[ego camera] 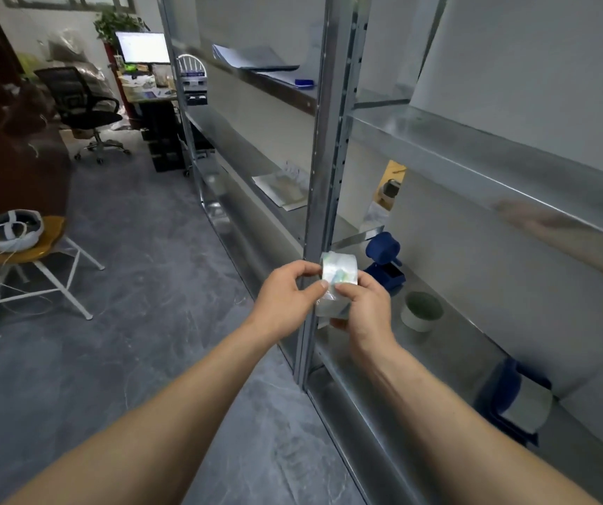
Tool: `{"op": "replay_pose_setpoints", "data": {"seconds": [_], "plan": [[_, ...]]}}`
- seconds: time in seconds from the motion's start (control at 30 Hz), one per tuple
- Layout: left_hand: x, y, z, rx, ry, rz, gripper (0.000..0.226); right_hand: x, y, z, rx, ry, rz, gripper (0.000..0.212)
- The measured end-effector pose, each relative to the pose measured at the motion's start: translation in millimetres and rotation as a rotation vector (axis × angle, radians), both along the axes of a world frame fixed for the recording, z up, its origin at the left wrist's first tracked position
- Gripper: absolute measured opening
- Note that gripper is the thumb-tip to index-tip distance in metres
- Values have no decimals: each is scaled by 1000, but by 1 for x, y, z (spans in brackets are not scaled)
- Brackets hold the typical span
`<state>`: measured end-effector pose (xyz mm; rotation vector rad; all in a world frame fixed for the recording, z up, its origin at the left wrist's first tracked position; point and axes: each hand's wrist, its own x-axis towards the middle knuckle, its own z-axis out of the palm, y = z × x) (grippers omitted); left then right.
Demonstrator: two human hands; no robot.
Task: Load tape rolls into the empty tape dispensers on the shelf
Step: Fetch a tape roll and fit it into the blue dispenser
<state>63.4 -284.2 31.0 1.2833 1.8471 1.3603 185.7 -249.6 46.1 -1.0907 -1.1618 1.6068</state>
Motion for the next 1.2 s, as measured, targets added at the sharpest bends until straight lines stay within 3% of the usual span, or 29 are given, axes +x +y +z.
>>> {"op": "replay_pose_setpoints", "data": {"seconds": [0.5, 0.67, 0.83, 1.03, 1.2], "plan": [[-79, 174, -7, -23, -50, -311, 13, -64, 136, -15, -88, -91, -465, 14], [-94, 207, -10, -75, -70, -442, 10, -85, 151, -18, -139, -51, -532, 30], [-88, 232, -14, -114, -109, -547, 14, -87, 163, -25, -186, 24, -613, 9], [-70, 263, -16, -145, -50, -643, 21, -72, 186, -28, -210, 23, -708, 4], [-59, 290, -20, -238, 16, -607, 37, -44, 205, -40, -254, 100, -931, 21]]}}
